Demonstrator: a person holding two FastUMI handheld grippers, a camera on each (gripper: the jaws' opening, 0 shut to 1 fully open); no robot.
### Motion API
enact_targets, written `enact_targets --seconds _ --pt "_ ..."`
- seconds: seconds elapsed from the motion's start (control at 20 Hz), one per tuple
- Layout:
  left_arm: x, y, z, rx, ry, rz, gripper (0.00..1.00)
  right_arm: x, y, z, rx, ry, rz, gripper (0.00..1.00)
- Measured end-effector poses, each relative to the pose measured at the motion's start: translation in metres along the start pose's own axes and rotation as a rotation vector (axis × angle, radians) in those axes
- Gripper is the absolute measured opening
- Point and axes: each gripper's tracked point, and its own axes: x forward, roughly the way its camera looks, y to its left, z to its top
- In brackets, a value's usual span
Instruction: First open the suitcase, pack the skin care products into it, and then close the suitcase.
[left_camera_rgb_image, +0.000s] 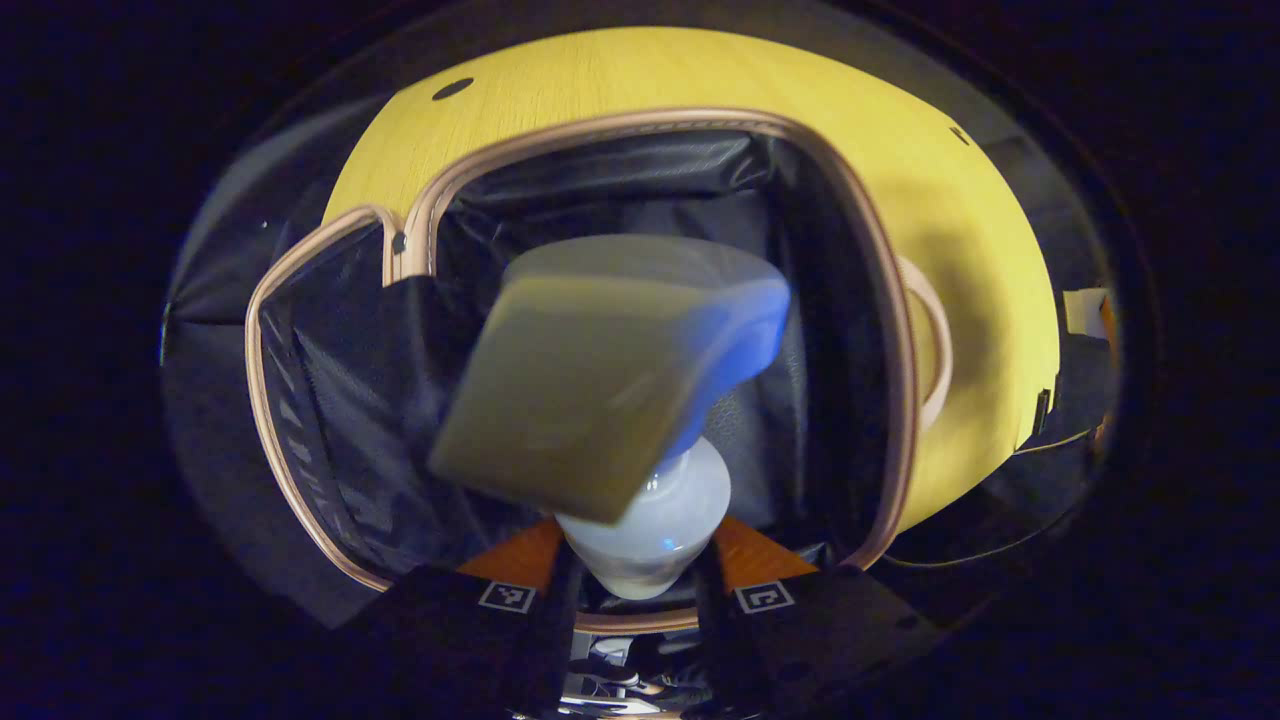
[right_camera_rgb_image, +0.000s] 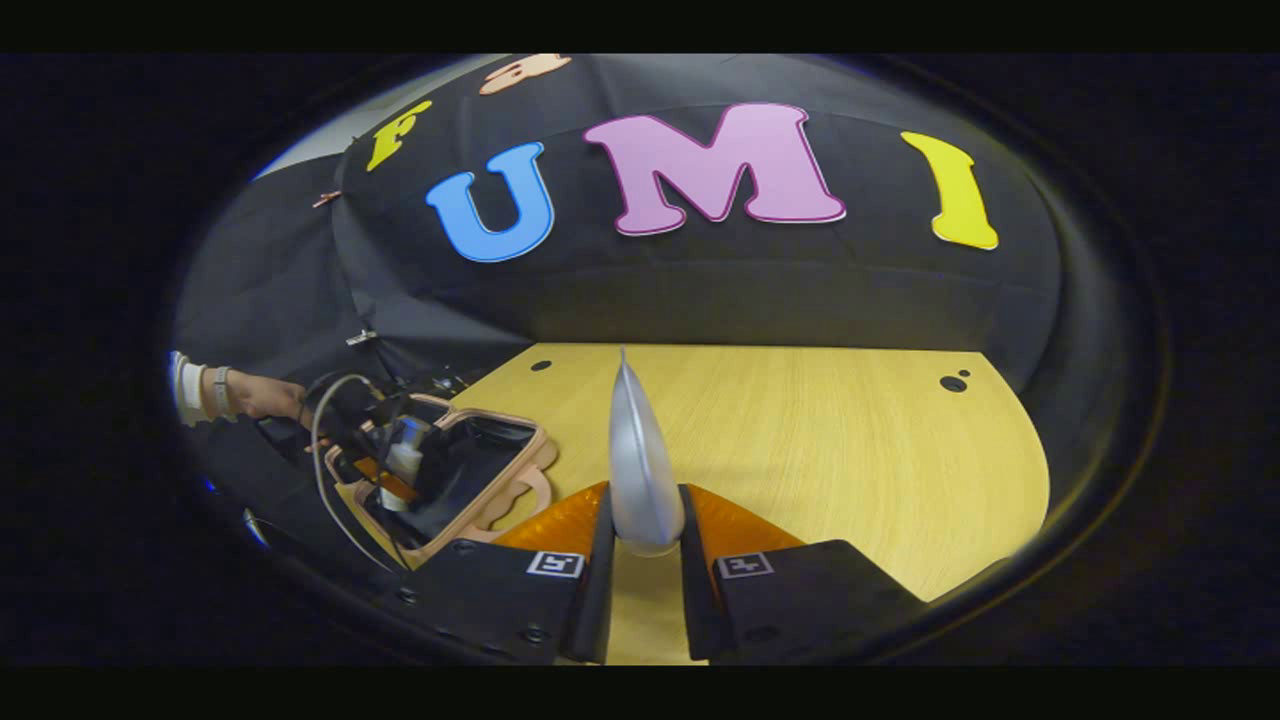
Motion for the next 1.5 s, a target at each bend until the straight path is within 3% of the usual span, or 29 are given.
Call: enact_targets --seconds 0.1,0.15,0.2,0.25,0.35,0.4,0.55,0.7,0.85,1.05,1.25,1.45,1.5 --pt "0.018 0.017 -0.005 -0.026 0.034 0.063 0.62 -0.006 0.010 -0.004 -0.053 0.007 -0.006 0.34" --pt "0.023 0.014 -0.005 -0.033 0.034 0.051 0.59 -0.010 0.015 -0.005 -0.073 0.008 -0.004 0.33" --pt "0.025 0.010 -0.005 -0.038 0.022 0.044 0.65 -0.013 0.021 -0.008 -0.086 0.010 -0.001 0.33" --pt "0.025 0.005 -0.005 -0.034 -0.002 0.026 0.64 -0.015 0.026 -0.009 -0.093 0.012 -0.002 0.33" --pt "0.016 -0.001 0.001 -0.029 -0.070 0.016 0.80 -0.015 0.035 -0.014 -0.109 0.031 0.002 0.33" --pt "0.008 -0.001 0.003 -0.019 -0.116 0.023 0.95 -0.013 0.040 -0.016 -0.115 0.042 0.007 0.33" --pt "-0.027 0.001 0.011 -0.014 -0.298 0.014 0.97 -0.006 0.069 -0.012 -0.119 0.059 0.054 0.33" --pt "-0.070 -0.003 0.009 -0.037 -0.496 -0.097 0.98 0.015 0.112 -0.013 -0.067 0.106 0.156 0.33" --pt "-0.105 0.017 -0.011 -0.117 -0.632 -0.159 0.98 0.030 0.171 -0.032 0.074 0.228 0.287 0.33" --pt "-0.117 0.067 -0.050 -0.233 -0.725 -0.133 0.96 0.065 0.234 -0.068 0.165 0.426 0.370 0.33" --pt "-0.100 0.110 -0.097 -0.400 -0.724 -0.128 0.96 0.106 0.272 -0.125 0.262 0.689 0.317 0.33" --pt "-0.096 0.144 -0.129 -0.509 -0.718 -0.104 0.96 0.136 0.269 -0.172 0.321 0.857 0.168 0.34" --pt "-0.095 0.155 -0.136 -0.531 -0.718 -0.096 0.96 0.141 0.270 -0.176 0.341 0.866 0.122 0.28"
